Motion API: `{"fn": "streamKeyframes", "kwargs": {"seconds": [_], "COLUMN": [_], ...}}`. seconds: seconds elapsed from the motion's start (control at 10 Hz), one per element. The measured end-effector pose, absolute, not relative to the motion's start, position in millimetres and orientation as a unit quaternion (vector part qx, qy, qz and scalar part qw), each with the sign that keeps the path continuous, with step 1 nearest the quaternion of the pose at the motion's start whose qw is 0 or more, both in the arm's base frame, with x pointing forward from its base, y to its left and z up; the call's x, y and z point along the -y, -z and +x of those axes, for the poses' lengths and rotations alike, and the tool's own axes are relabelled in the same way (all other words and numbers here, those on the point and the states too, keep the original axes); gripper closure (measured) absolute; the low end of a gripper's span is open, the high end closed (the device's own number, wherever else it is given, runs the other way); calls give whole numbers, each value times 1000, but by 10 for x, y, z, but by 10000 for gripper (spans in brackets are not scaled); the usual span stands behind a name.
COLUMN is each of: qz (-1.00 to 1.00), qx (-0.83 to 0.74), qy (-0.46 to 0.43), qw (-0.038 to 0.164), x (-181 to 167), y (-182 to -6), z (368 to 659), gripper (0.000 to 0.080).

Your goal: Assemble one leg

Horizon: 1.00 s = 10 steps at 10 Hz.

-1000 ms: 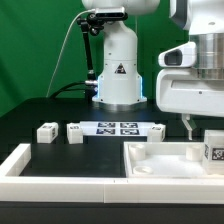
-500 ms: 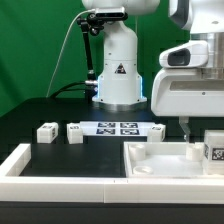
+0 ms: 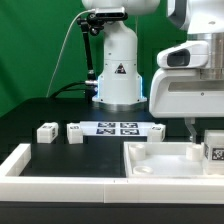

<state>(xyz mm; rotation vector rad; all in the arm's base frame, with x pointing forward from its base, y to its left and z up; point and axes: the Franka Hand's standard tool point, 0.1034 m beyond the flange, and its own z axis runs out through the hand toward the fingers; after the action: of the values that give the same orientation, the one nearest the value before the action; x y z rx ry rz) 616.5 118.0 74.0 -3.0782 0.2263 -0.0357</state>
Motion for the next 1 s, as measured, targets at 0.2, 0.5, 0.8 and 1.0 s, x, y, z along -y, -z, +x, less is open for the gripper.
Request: {"fn": "streamKeyframes", "kwargs": {"seconds": [0.2, 0.5, 0.8, 1.0], "qz": [-996, -968, -934, -911], "qx": [-89, -249, -356, -412], "qy": [12, 17, 22, 28], "qw": [28, 27, 17, 12], "x": [-1147, -1066, -882, -788], "y": [-740, -738, -734, -734], "z": [6172, 6192, 6169, 6146], "gripper": [508, 508, 506, 501]}}
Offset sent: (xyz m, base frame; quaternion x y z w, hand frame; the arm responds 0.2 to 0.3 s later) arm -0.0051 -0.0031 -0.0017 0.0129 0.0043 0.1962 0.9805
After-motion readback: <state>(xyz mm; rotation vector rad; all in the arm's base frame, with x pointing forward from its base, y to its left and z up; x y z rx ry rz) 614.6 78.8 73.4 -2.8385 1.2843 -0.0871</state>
